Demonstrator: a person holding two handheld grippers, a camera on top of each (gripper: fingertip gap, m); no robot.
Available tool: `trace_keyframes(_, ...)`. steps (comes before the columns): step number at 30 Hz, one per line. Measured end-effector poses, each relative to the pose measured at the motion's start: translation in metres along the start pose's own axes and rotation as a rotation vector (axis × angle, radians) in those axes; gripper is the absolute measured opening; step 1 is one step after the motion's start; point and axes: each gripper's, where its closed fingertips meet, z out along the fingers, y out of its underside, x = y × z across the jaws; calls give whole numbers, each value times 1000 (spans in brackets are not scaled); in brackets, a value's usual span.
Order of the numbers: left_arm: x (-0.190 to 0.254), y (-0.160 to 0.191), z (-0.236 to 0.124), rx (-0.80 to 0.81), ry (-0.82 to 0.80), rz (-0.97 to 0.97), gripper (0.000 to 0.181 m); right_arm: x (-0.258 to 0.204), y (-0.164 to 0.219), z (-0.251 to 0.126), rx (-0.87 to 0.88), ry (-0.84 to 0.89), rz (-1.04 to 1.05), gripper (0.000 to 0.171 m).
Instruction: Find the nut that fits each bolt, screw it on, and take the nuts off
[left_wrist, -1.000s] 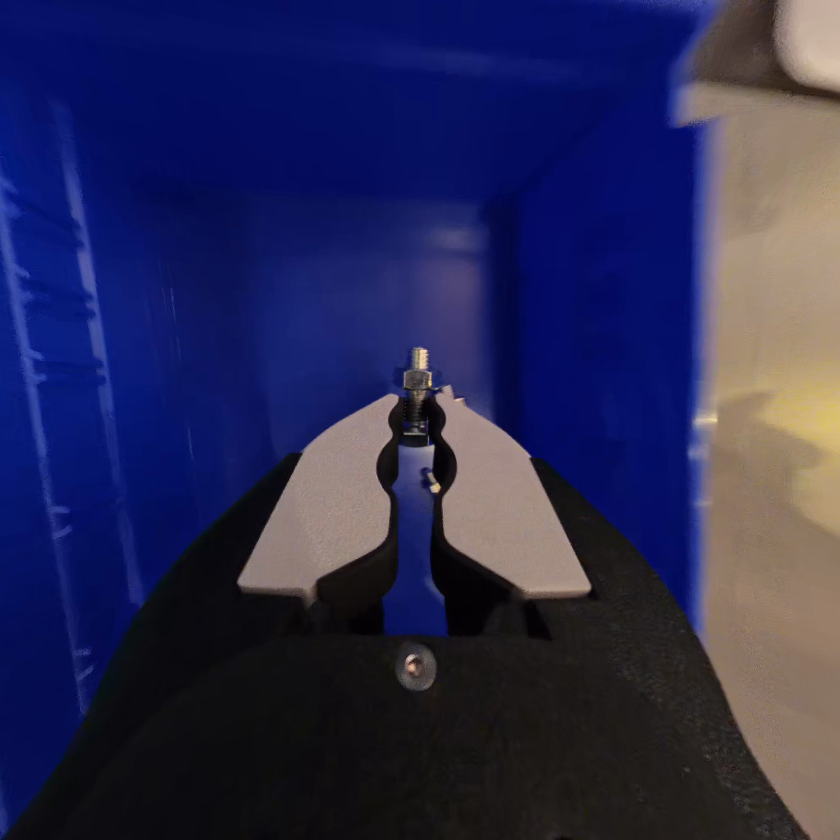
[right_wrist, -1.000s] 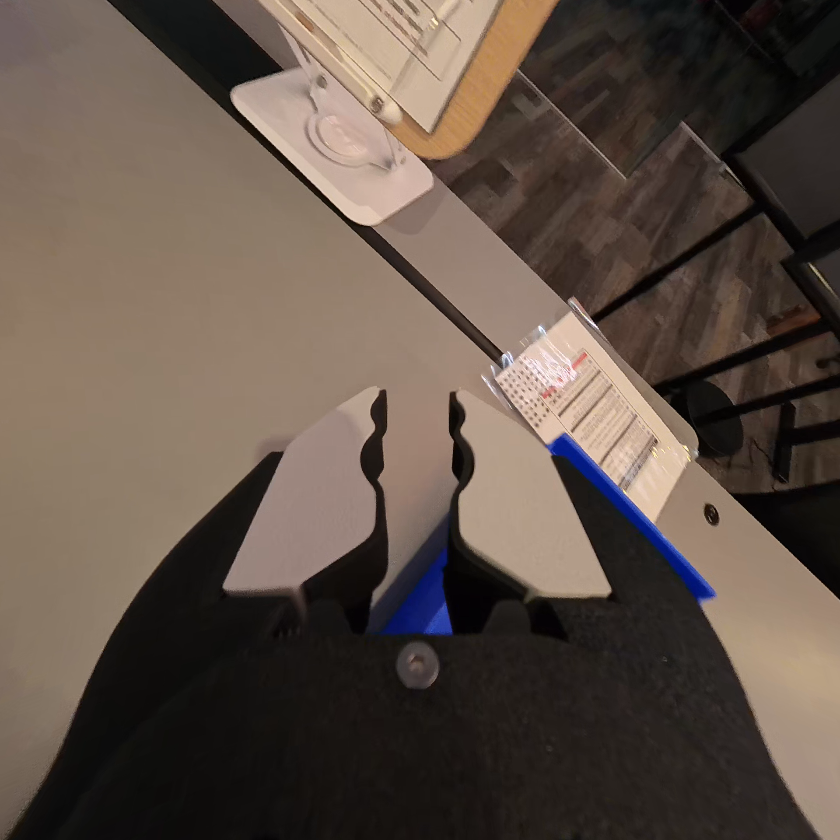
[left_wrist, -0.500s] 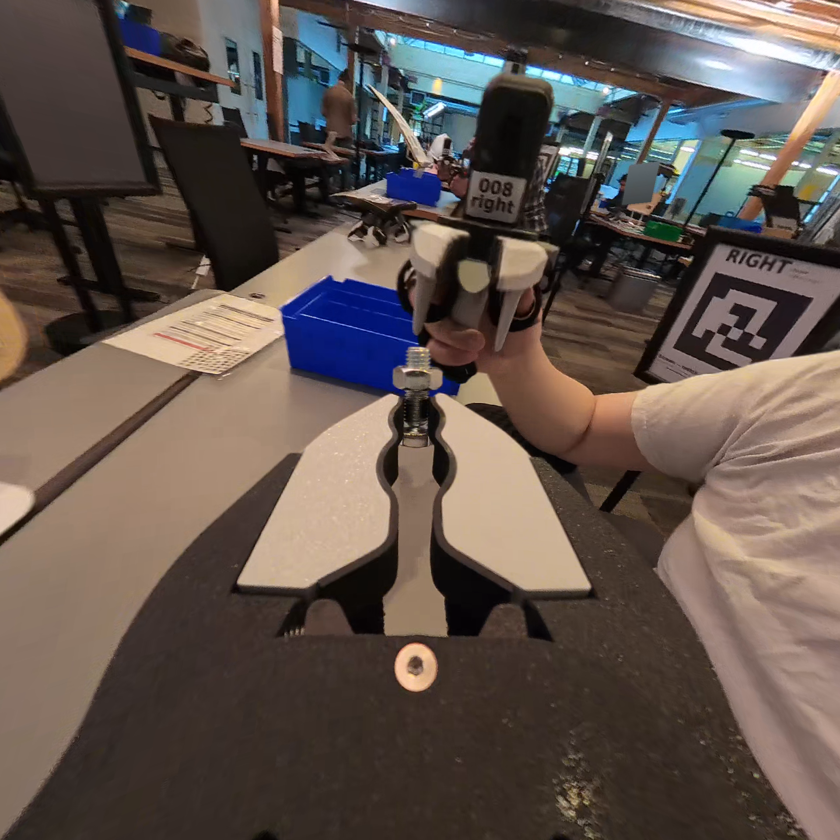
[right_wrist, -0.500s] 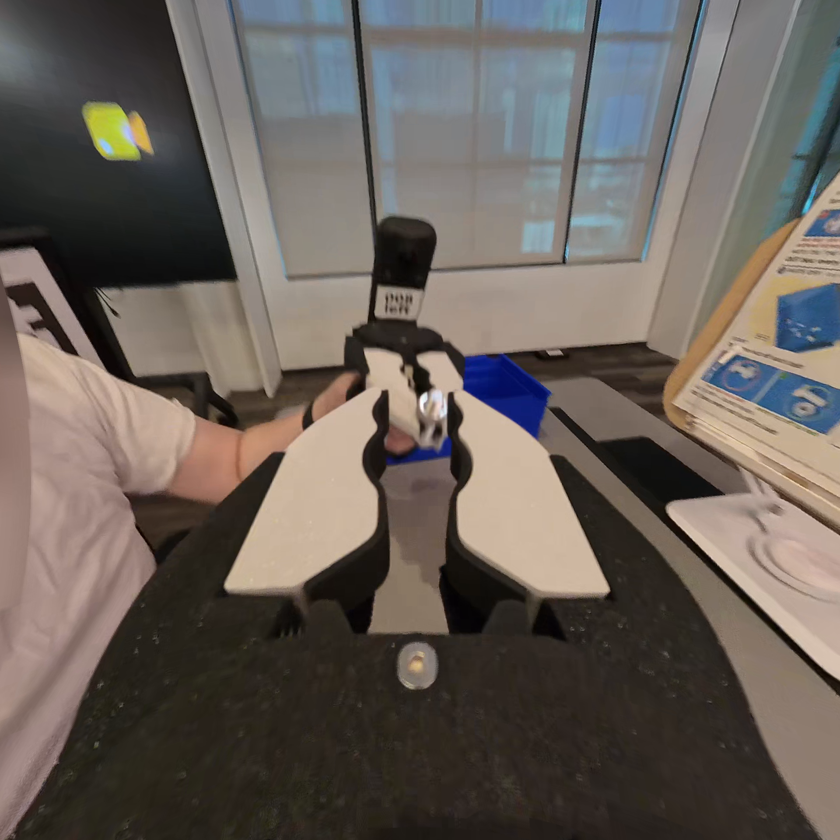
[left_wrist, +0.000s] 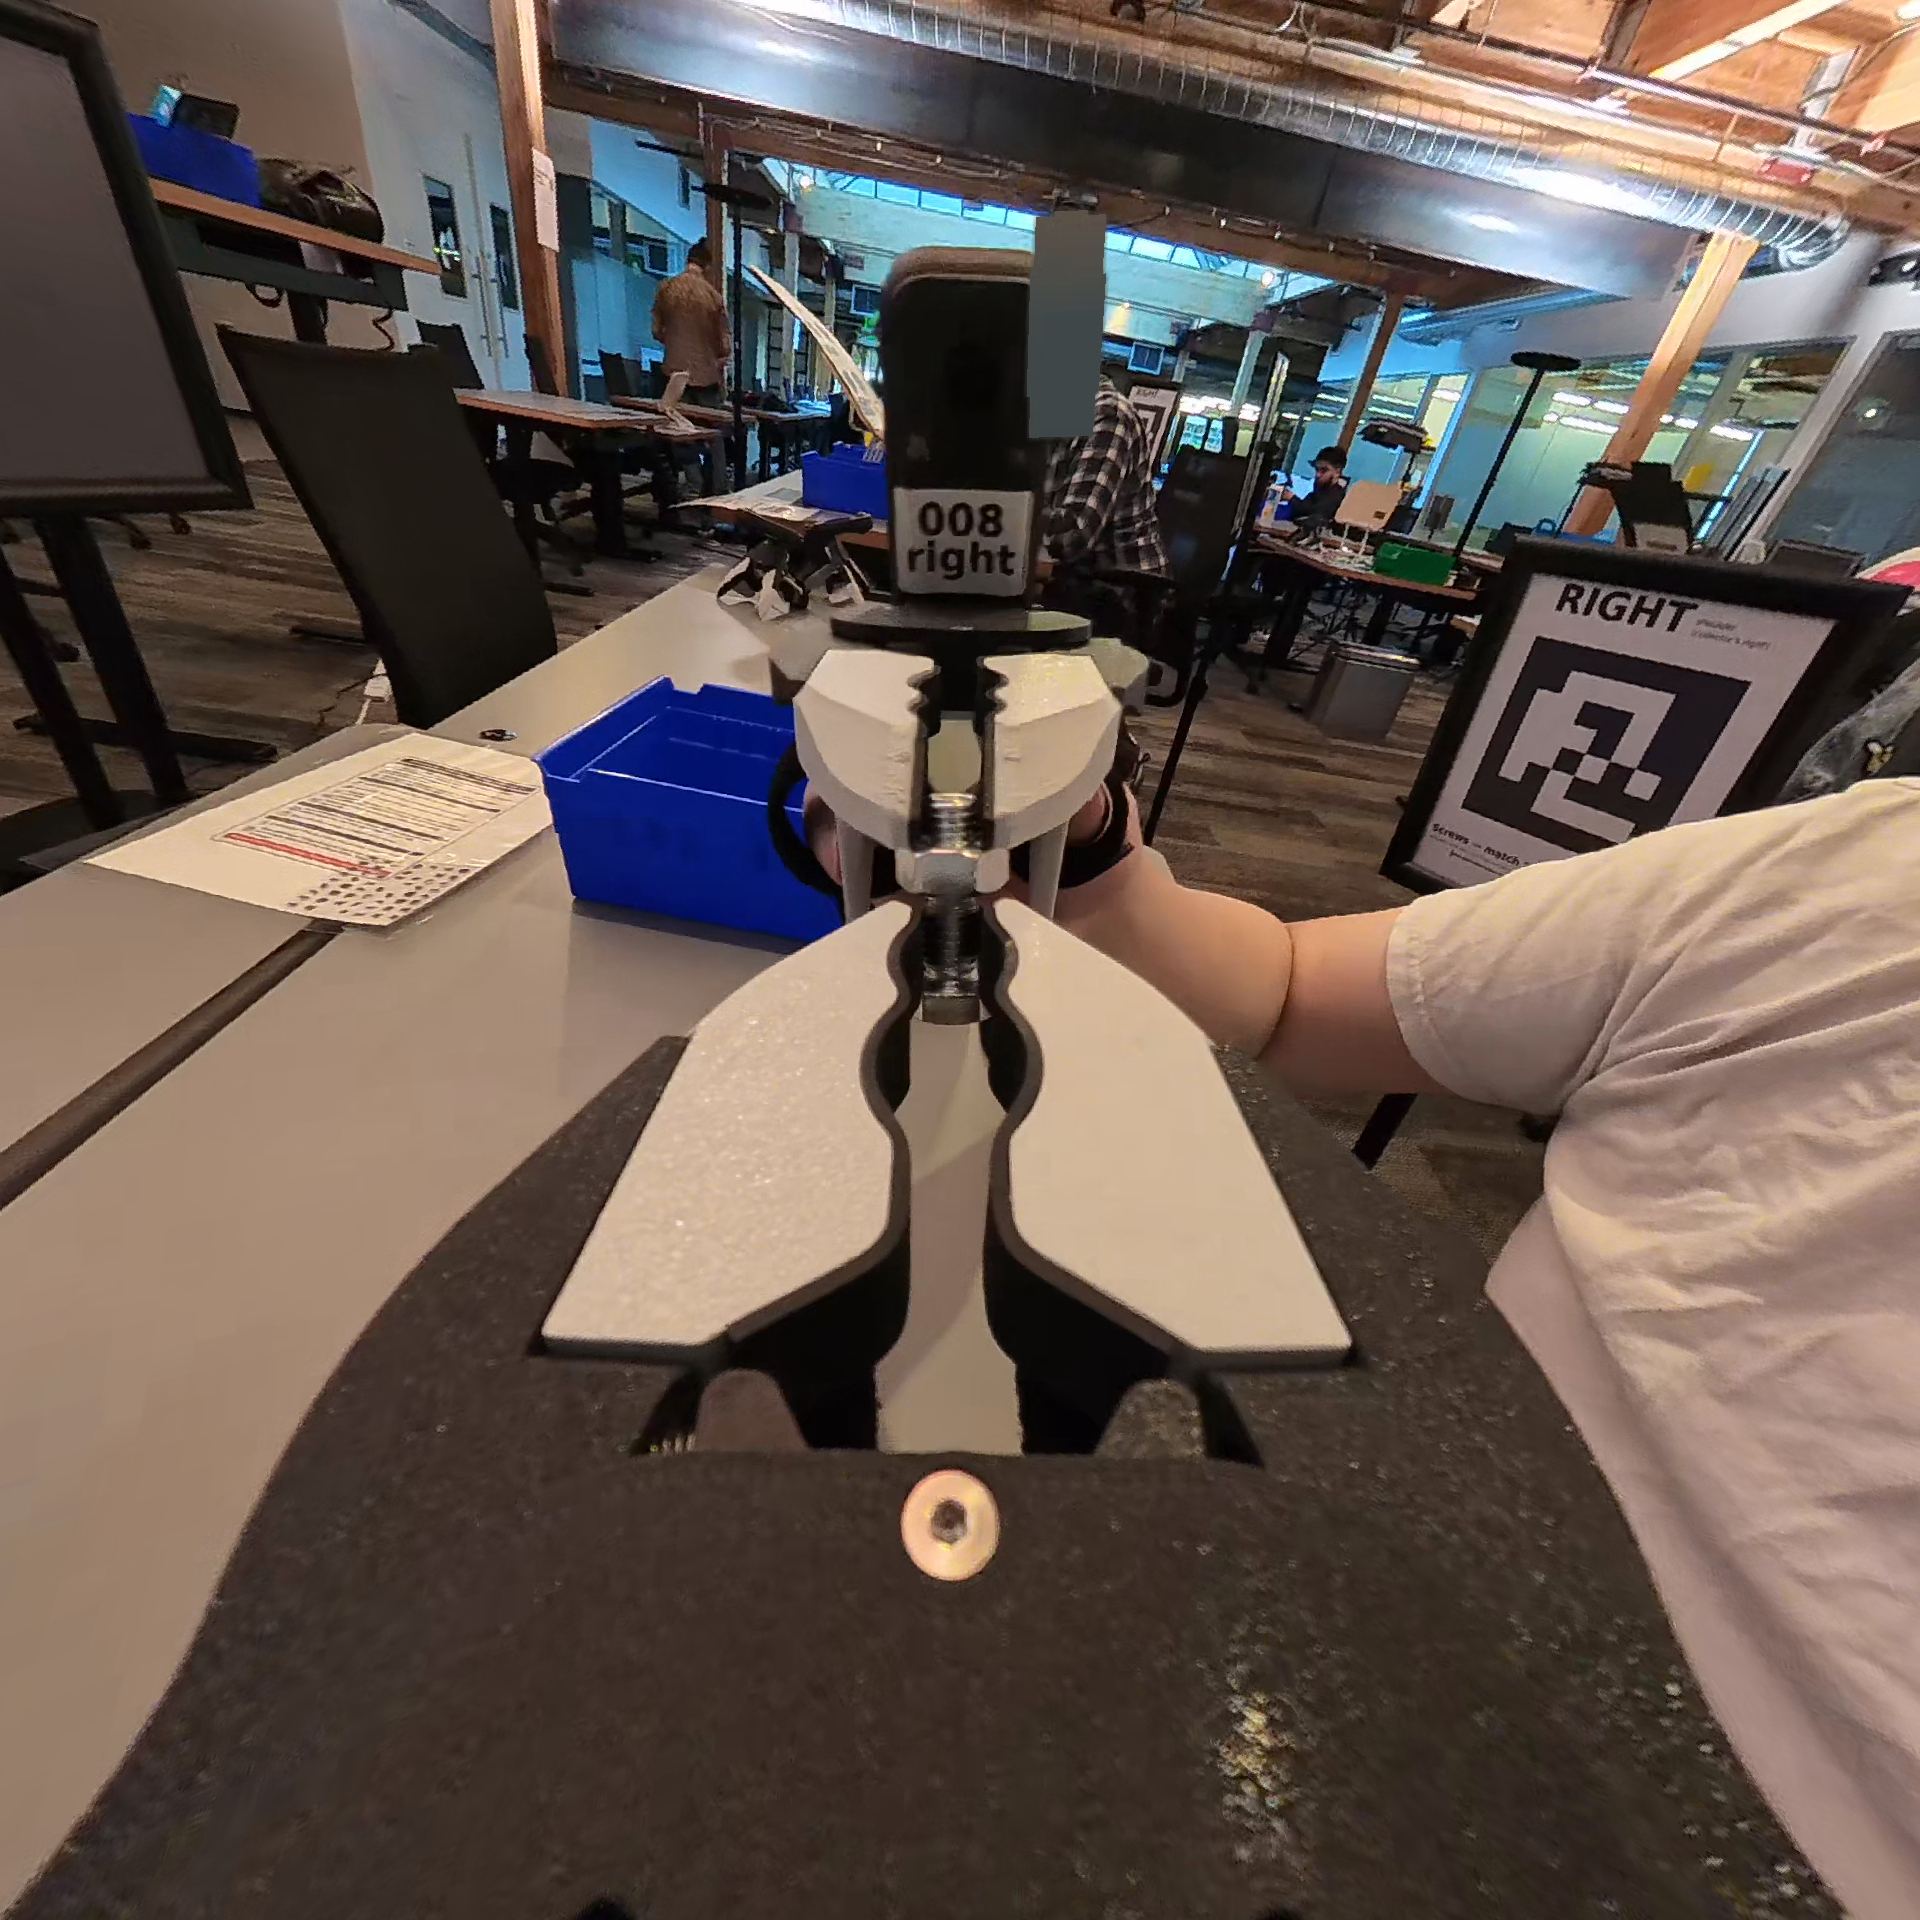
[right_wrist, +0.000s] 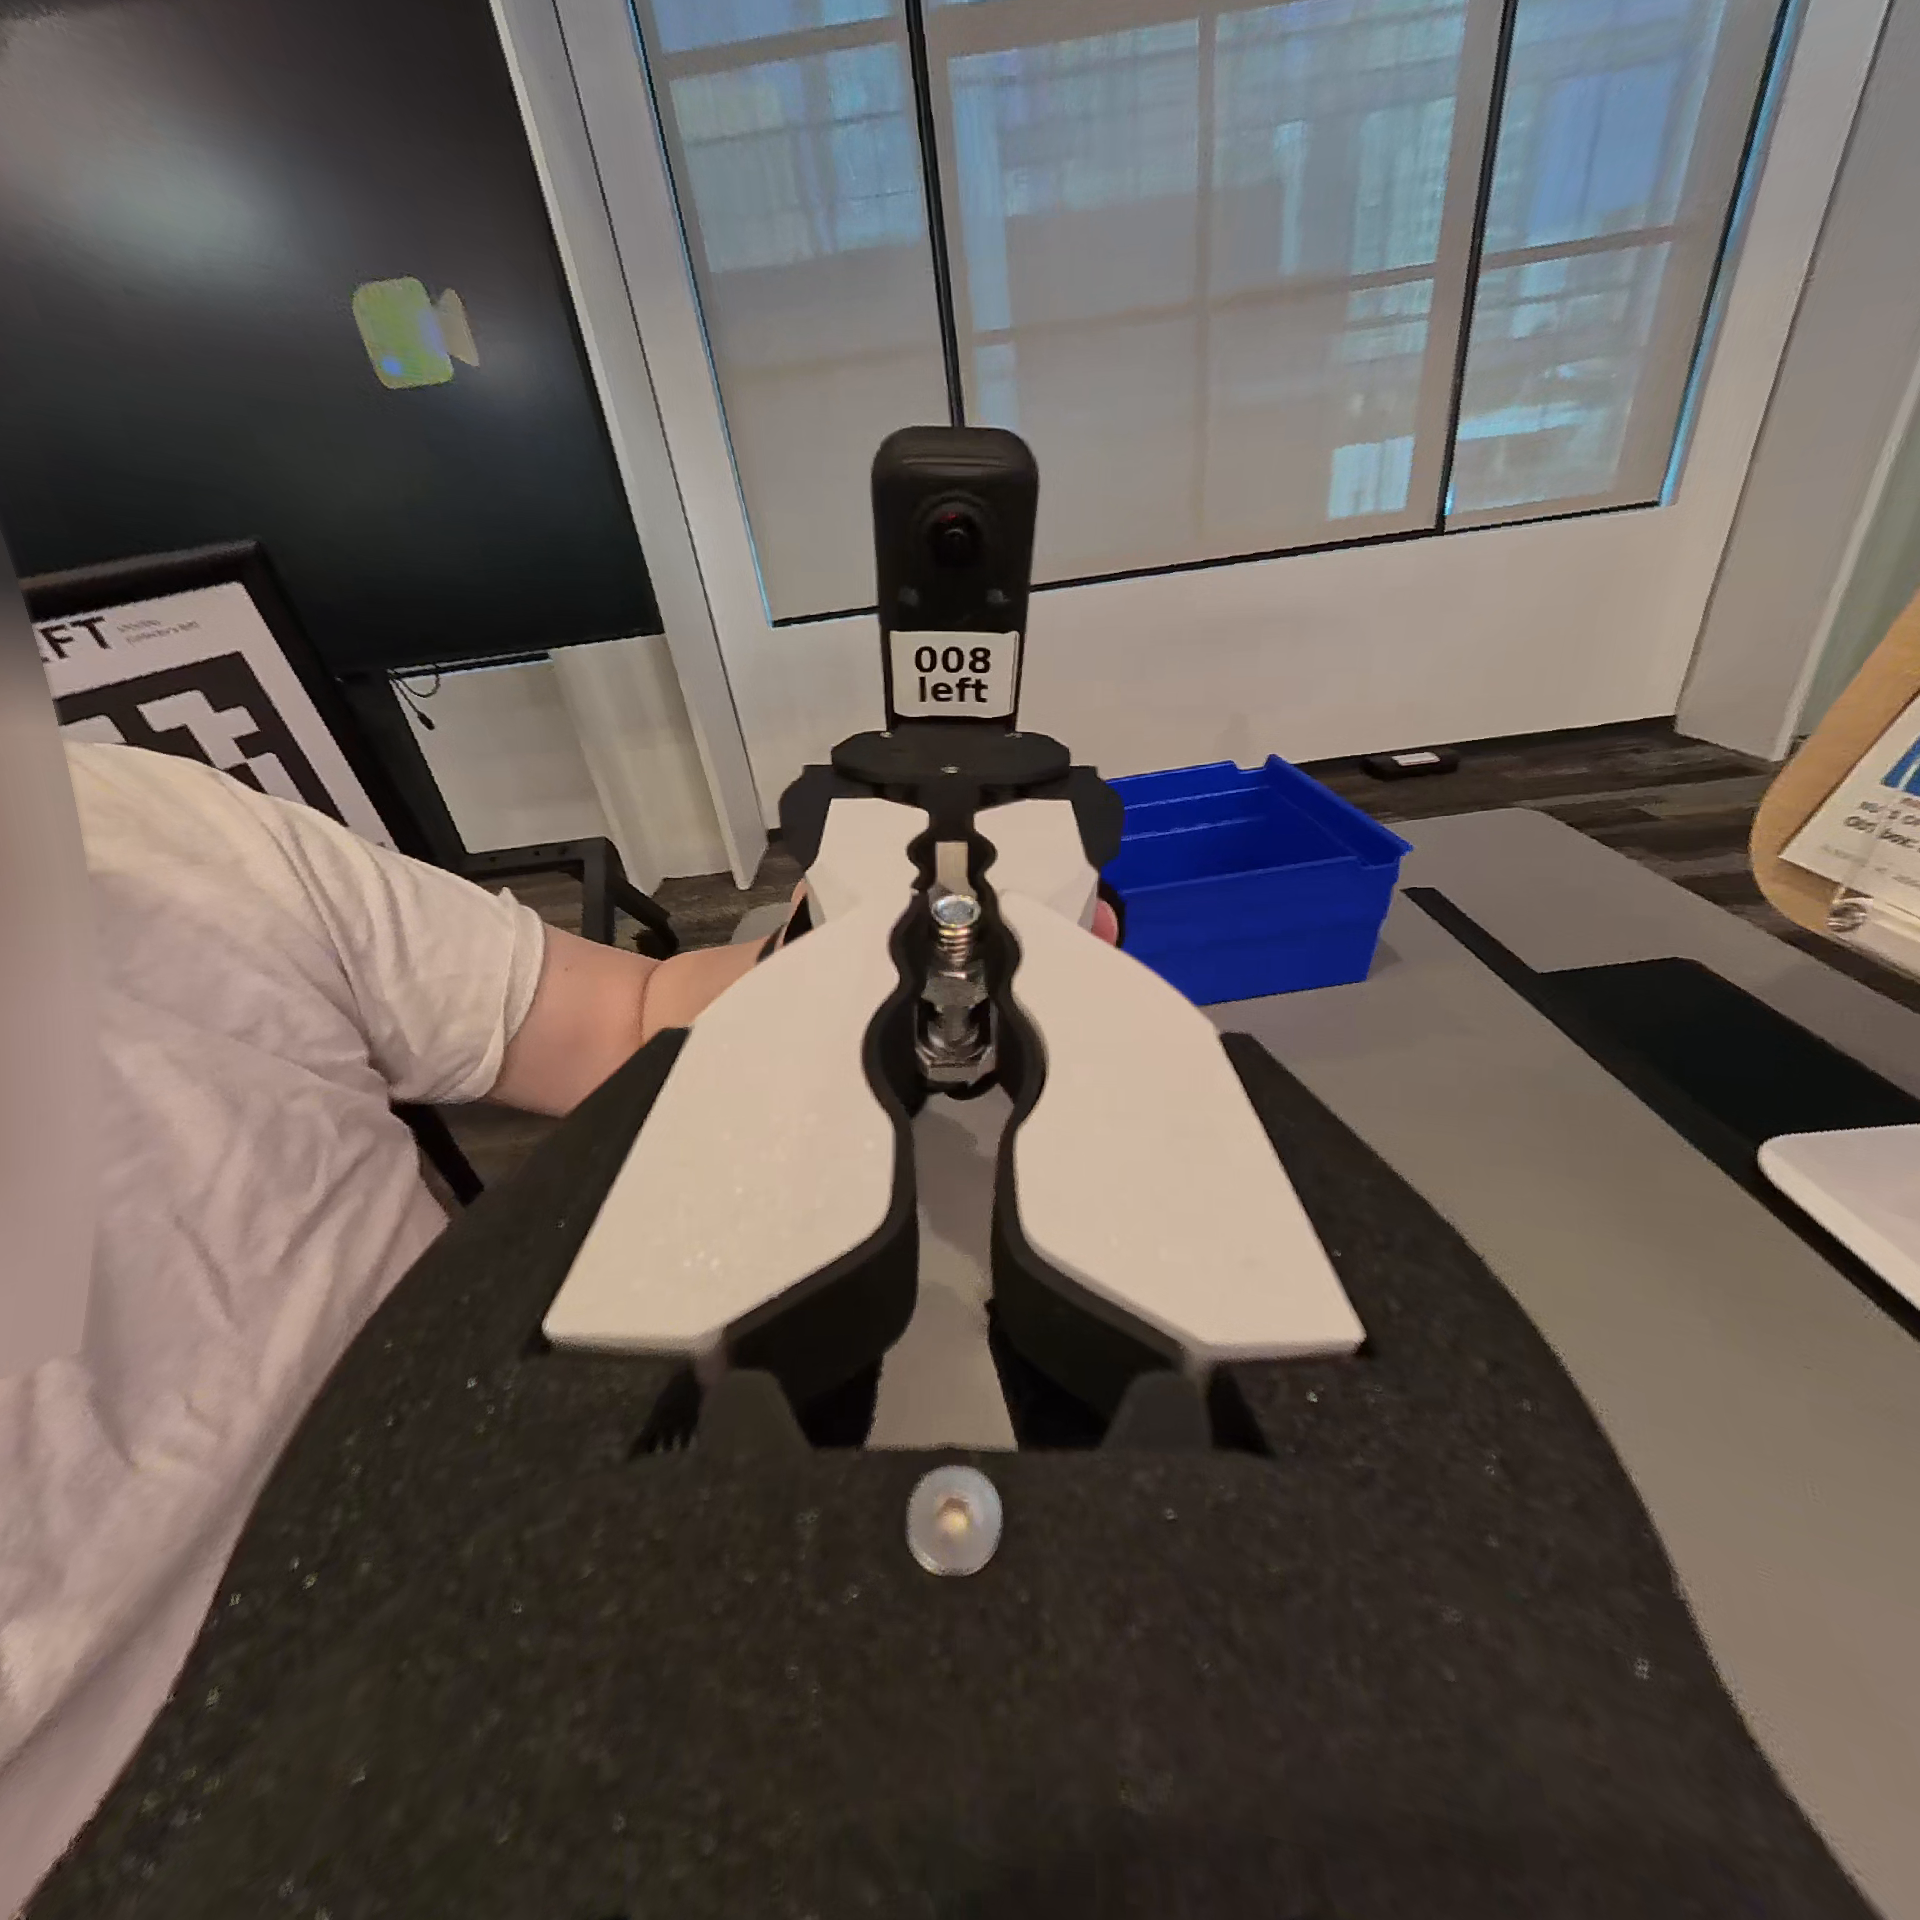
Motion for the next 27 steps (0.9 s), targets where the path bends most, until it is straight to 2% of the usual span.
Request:
trace_keyframes(4, 3, -2, 0, 19, 39, -46, 9, -2, -1, -1, 3, -30, 33, 9)
trace_keyframes(7, -2, -1, -1, 12, 9, -36, 30, -1, 0, -2, -7, -23, 23, 9)
trace_keyframes(10, 0, 9, 3, -56, 5, -2, 35, 0, 0, -5, -22, -1, -20, 9)
trace_keyframes(16, 14, 24, 16, -125, 43, 21, 30, -18, 1, -1, -52, -66, -118, 9)
trace_keyframes(27, 26, 30, 20, -157, 93, 61, 16, -30, 7, 0, -78, -140, -163, 9)
